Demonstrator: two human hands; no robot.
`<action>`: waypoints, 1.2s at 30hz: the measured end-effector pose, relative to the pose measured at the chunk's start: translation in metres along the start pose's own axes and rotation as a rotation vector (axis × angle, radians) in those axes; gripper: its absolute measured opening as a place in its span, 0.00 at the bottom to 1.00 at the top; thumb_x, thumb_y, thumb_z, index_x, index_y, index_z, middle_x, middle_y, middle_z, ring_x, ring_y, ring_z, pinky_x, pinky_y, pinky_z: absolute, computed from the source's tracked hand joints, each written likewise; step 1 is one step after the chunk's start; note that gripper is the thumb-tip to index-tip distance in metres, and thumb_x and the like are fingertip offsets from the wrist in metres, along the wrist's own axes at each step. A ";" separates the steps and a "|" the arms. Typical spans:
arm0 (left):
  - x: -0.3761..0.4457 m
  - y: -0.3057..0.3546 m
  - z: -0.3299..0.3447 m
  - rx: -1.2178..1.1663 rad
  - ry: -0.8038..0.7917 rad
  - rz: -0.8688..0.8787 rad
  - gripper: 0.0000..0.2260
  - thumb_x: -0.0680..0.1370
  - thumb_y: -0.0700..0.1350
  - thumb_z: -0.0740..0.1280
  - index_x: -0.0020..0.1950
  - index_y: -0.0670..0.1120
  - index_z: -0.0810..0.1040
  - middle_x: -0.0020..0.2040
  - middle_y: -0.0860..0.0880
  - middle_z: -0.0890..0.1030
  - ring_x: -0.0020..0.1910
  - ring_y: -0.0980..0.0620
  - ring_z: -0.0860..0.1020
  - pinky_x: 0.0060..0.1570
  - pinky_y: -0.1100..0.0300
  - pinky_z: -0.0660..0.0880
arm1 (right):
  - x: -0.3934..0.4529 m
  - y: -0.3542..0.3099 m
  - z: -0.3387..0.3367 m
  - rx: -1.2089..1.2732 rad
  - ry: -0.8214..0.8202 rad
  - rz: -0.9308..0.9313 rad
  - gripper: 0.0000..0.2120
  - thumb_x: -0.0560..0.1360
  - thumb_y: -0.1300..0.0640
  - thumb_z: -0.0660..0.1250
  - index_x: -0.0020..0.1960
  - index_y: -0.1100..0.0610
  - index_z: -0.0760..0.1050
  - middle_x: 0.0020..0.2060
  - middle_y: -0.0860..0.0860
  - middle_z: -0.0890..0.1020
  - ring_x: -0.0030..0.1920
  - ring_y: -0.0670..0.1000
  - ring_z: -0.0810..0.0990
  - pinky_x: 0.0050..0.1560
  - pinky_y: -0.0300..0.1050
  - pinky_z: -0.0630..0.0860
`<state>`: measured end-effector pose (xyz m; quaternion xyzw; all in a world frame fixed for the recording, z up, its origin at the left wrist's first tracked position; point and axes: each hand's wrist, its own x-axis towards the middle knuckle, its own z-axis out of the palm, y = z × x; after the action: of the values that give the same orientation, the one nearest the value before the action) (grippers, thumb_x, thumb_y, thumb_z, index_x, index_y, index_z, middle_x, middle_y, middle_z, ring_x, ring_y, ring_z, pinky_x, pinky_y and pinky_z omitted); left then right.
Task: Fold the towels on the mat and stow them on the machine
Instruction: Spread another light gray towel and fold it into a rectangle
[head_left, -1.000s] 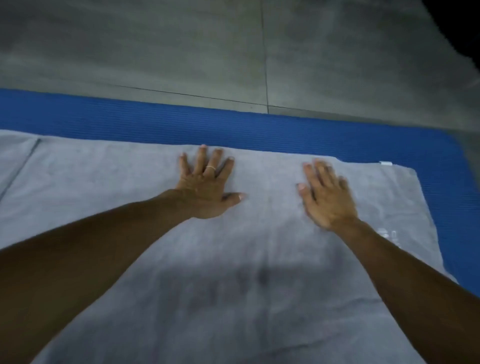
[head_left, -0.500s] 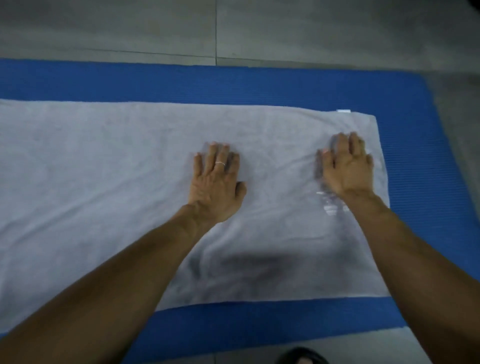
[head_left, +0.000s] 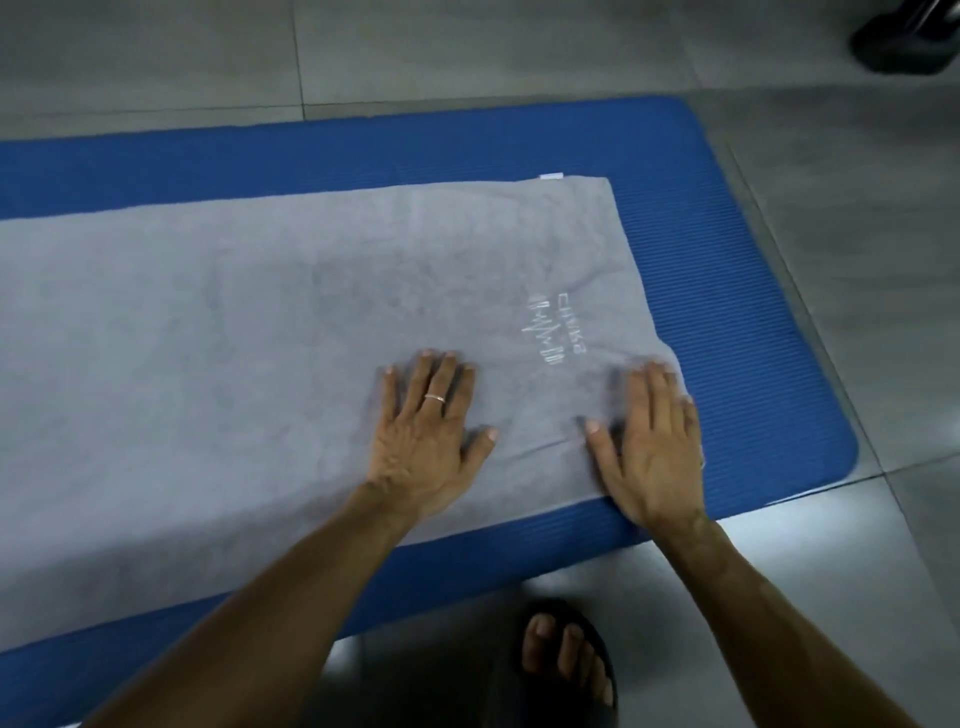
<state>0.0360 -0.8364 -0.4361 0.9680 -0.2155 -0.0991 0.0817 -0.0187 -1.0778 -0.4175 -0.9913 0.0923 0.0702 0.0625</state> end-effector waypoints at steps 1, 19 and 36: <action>0.002 0.004 0.001 0.016 -0.005 0.012 0.34 0.77 0.65 0.49 0.75 0.43 0.64 0.77 0.42 0.61 0.77 0.39 0.55 0.73 0.36 0.48 | -0.007 -0.005 0.005 -0.018 -0.033 -0.078 0.39 0.78 0.33 0.48 0.80 0.57 0.49 0.79 0.54 0.49 0.79 0.54 0.47 0.76 0.57 0.47; 0.082 0.045 -0.007 0.006 0.068 0.083 0.30 0.78 0.59 0.52 0.74 0.41 0.66 0.74 0.41 0.66 0.76 0.39 0.58 0.72 0.38 0.48 | 0.132 -0.013 -0.017 0.007 -0.090 -0.388 0.30 0.80 0.43 0.40 0.78 0.54 0.57 0.78 0.52 0.56 0.78 0.54 0.52 0.76 0.58 0.52; 0.135 0.121 -0.013 0.011 0.194 0.181 0.27 0.74 0.50 0.66 0.73 0.49 0.68 0.59 0.44 0.76 0.58 0.42 0.72 0.62 0.44 0.66 | 0.241 0.093 -0.046 -0.008 0.024 -0.222 0.25 0.80 0.55 0.59 0.75 0.58 0.62 0.70 0.59 0.70 0.68 0.61 0.70 0.67 0.60 0.66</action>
<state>0.1098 -1.0016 -0.4204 0.9500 -0.2937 0.0037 0.1056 0.2043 -1.2167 -0.4194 -0.9964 -0.0175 0.0516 0.0647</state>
